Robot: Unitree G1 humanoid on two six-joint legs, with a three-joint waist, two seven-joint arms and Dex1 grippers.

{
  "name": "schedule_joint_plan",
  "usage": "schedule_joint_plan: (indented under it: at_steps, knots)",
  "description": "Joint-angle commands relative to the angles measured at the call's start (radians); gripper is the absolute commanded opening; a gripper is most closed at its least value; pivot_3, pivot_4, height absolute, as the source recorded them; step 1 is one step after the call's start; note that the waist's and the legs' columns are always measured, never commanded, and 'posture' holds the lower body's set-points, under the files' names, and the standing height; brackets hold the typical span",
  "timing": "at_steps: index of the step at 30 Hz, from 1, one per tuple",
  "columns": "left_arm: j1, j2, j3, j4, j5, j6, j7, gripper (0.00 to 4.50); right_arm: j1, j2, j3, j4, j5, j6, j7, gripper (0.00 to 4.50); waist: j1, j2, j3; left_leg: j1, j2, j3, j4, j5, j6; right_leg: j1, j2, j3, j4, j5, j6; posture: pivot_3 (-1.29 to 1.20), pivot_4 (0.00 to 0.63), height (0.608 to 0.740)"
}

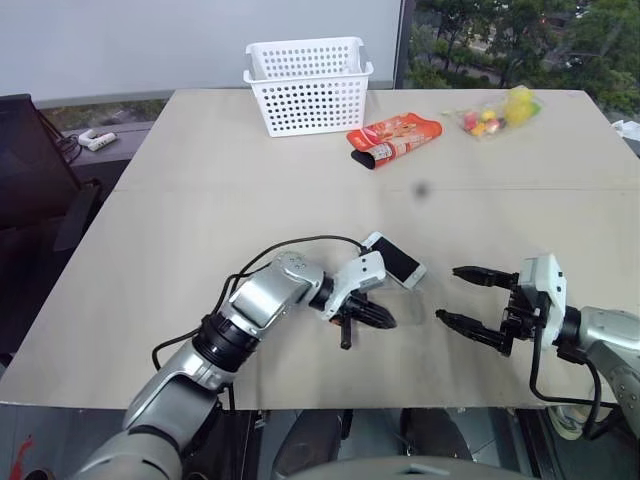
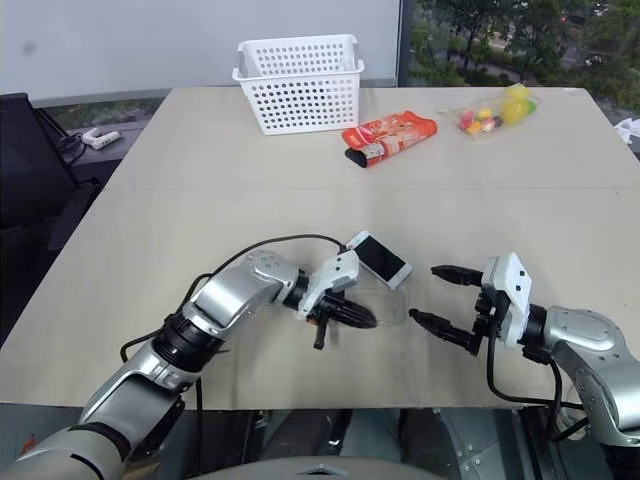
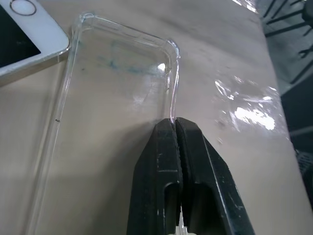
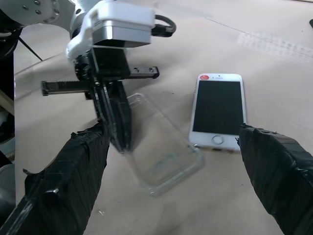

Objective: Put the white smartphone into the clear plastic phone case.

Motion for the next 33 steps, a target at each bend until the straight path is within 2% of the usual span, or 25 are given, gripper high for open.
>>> schedule_joint_plan:
  at_steps: [1,3,9,16,20,24,27,33]
  knots:
    - [-0.011,0.022,0.012,0.041,0.059,-0.045,0.048,0.27,-0.023,0.000,-0.005,-0.004,0.004,-0.020,0.011,4.50,-0.002,0.000,0.000,0.000,0.000,0.000,0.000,0.000,0.000,0.000,0.000,0.000,0.000,0.000,0.000,0.00,0.150,0.740]
    - [-0.002,0.029,0.020,0.030,0.050,-0.063,0.042,0.89,-0.026,-0.002,-0.002,0.001,-0.001,-0.022,0.014,4.50,-0.006,0.000,0.000,0.000,0.000,0.000,0.000,0.000,0.000,0.000,0.000,0.001,0.000,0.000,0.000,0.00,0.150,0.740]
    - [0.038,0.073,0.108,-0.049,-0.027,-0.057,0.014,3.66,-0.042,-0.002,0.011,0.012,-0.019,-0.010,-0.002,4.50,-0.026,0.000,0.000,-0.001,0.000,0.000,-0.003,0.000,0.000,-0.002,0.000,0.001,-0.001,0.000,0.000,0.00,0.150,0.740]
    - [0.106,0.214,0.304,-0.195,-0.131,-0.056,-0.003,3.66,-0.217,0.045,0.133,0.075,-0.124,0.050,-0.112,4.50,-0.050,0.000,0.001,-0.001,0.001,0.001,-0.008,0.000,-0.001,-0.005,0.000,0.003,0.000,0.000,-0.001,0.00,0.150,0.740]
    - [0.160,0.283,0.431,-0.278,-0.171,-0.097,0.002,3.66,-0.345,0.126,0.244,0.161,-0.210,0.062,-0.171,4.50,-0.052,0.000,0.001,0.000,0.001,0.002,-0.010,0.001,-0.002,-0.005,0.000,0.003,-0.001,0.000,-0.001,0.00,0.150,0.740]
    - [0.203,0.317,0.535,-0.344,-0.228,-0.040,0.051,3.66,-0.448,0.194,0.333,0.241,-0.286,0.065,-0.194,4.50,-0.043,0.000,0.001,-0.002,0.001,0.002,-0.011,0.003,-0.005,-0.008,-0.001,0.004,-0.001,0.000,-0.001,0.00,0.150,0.740]
    - [0.278,0.369,0.623,-0.406,-0.293,0.041,0.065,3.66,-0.538,0.255,0.404,0.345,-0.348,0.077,-0.211,4.50,-0.055,-0.001,0.002,-0.002,0.001,0.007,-0.012,0.003,-0.005,-0.010,0.000,0.005,0.000,0.000,-0.001,0.00,0.150,0.740]
    - [0.402,0.478,0.739,-0.461,-0.361,0.115,0.073,3.66,-0.631,0.283,0.456,0.461,-0.421,0.165,-0.217,4.50,-0.053,-0.001,0.003,-0.001,0.002,0.006,-0.013,0.003,-0.006,-0.011,0.002,0.006,0.000,0.000,-0.002,0.00,0.150,0.740]
